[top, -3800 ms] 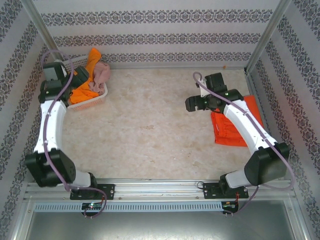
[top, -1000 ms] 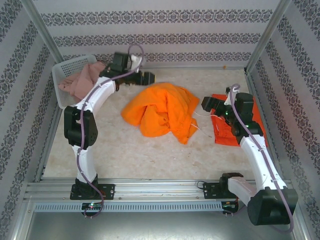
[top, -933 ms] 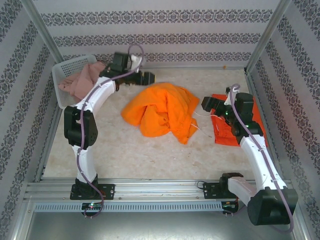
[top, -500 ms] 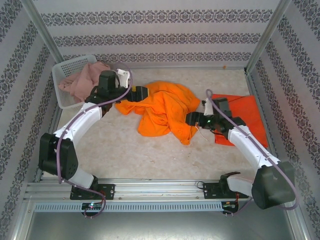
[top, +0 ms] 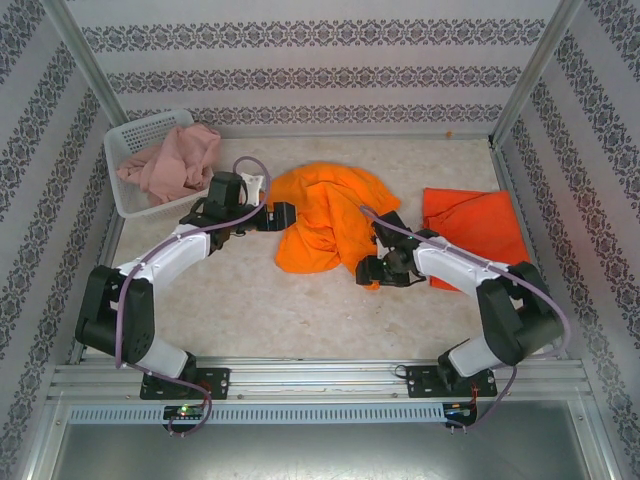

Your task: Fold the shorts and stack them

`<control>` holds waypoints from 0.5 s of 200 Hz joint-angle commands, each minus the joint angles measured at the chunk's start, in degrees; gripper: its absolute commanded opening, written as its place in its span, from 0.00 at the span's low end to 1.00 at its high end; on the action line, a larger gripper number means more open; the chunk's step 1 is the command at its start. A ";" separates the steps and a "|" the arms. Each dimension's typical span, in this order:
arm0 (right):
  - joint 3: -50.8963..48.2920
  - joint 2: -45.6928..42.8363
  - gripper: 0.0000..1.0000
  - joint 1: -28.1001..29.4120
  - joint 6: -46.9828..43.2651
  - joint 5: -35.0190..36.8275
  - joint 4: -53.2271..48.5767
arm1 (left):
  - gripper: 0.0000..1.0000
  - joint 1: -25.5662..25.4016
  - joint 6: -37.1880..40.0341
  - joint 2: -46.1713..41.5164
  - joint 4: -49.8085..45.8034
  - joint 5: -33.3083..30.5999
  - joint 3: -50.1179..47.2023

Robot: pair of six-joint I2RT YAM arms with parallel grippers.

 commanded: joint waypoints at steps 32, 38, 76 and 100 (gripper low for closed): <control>7.76 5.52 0.21 0.95 1.31 -0.49 -1.37 | 0.85 -0.84 -2.14 -1.85 3.94 -1.01 -2.49; 8.58 5.55 0.15 0.94 1.33 -0.96 -1.65 | 0.85 -0.83 -2.07 -2.42 4.50 -1.08 -2.96; 15.71 1.33 0.04 0.86 1.88 -4.86 -1.59 | 0.84 -0.92 -1.04 -6.58 7.10 -1.57 -6.27; 22.77 -2.83 0.04 0.64 2.01 -6.58 -1.06 | 0.84 -1.19 -0.29 -9.04 6.97 -3.28 -7.92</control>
